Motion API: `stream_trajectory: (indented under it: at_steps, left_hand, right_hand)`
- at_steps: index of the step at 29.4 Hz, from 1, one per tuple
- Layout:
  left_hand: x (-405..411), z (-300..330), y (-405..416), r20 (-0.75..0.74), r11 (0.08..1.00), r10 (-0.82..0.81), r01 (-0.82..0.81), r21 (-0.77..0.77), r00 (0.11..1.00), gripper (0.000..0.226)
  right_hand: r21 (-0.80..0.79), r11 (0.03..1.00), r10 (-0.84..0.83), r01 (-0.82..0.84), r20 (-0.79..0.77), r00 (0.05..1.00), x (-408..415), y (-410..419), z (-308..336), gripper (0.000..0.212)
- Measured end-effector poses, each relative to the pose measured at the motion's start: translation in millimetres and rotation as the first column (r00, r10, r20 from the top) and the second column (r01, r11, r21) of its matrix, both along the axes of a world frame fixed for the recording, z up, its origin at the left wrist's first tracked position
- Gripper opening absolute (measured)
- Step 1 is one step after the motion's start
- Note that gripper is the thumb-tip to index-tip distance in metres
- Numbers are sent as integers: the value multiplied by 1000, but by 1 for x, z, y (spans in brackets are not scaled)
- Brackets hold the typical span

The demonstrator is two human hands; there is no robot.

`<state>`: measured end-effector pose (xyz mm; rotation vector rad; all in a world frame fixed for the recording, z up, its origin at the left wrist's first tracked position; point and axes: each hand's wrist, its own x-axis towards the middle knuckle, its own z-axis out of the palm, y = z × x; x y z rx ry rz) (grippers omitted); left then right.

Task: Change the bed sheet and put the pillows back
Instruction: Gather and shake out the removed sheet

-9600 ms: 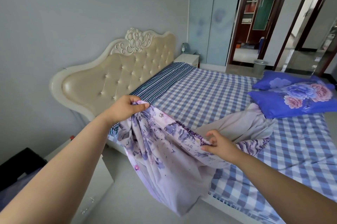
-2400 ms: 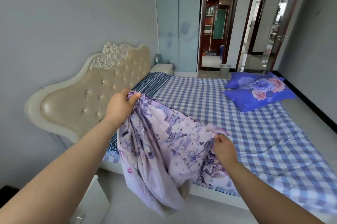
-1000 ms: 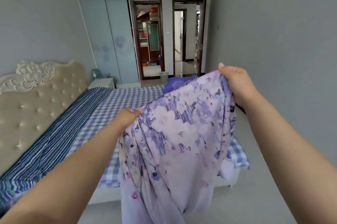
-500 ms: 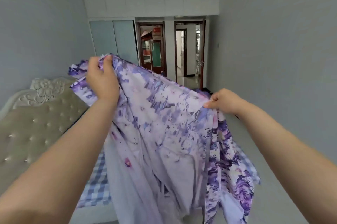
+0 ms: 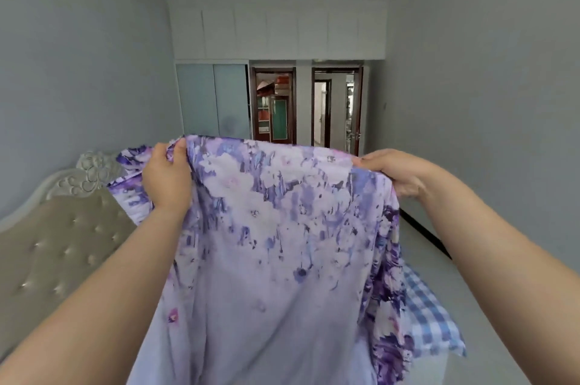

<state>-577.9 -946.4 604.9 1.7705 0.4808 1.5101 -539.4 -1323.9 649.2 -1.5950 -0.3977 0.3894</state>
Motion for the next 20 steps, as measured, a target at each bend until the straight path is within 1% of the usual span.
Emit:
stream_trajectory:
  at_steps: [2, 5, 7, 9, 11, 12, 13, 14, 15, 16, 17, 18, 19, 20]
  left_hand:
    - [3, -5, -8, -19, 1000, -14, 14, 11, 1000, 38]
    - [3, 5, -26, 32, 998, -61, 61, 4, 998, 39]
    - [1, 17, -34, 44, 997, -75, 75, -3, 996, 40]
    - [-6, 33, -47, 81, 994, -103, 105, -22, 991, 41]
    - [-14, 47, -58, 164, 995, -87, 93, -28, 983, 40]
    - [-16, 53, -61, 221, 996, -81, 90, -30, 972, 39]
    - [-19, 60, -64, 294, 995, -77, 92, -38, 953, 38]
    - [-20, 66, -65, 368, 994, -68, 93, -51, 927, 38]
    - [-21, 73, -66, 407, 994, -58, 89, -60, 912, 37]
    - [-20, 78, -65, 377, 996, -57, 79, -41, 925, 37]
    - [-15, 80, -61, 235, 998, -67, 65, 16, 970, 35]
    - [-10, 78, -57, -3, 993, -83, 83, 89, 997, 35]
    - [-6, 71, -52, -245, 980, -118, 152, 127, 962, 34]
    - [-3, 59, -45, -419, 974, -133, 197, 112, 898, 35]
  right_hand:
    - [90, 996, 1, -1, -3, 1000, -7, -3, 21, 33]
    - [243, 969, 54, -52, -2, 999, -19, -9, 52, 49]
    - [362, 930, 59, -64, 25, 998, -25, -9, 71, 43]
    - [446, 891, 48, -86, 98, 994, -31, -13, 85, 36]
    - [521, 848, -5, -98, 193, 981, -33, -19, 95, 33]
    - [550, 830, -52, -93, 243, 969, -33, -22, 100, 27]
    - [549, 833, -126, -70, 310, 942, -33, -24, 104, 22]
    - [496, 868, -251, 15, 413, 876, -29, -24, 106, 20]
    - [381, 901, -404, 207, 562, 722, -24, -23, 106, 22]
    - [208, 869, -438, 448, 744, 505, -14, -20, 102, 22]
    - [-55, 782, -274, 621, 864, 422, -5, -13, 93, 21]
    - [-343, 660, -59, 668, 863, 501, 4, -6, 76, 20]
    - [-551, 540, 76, 637, 785, 615, 14, -3, 57, 21]
    - [-628, 501, 76, 596, 717, 693, 21, -4, 39, 23]
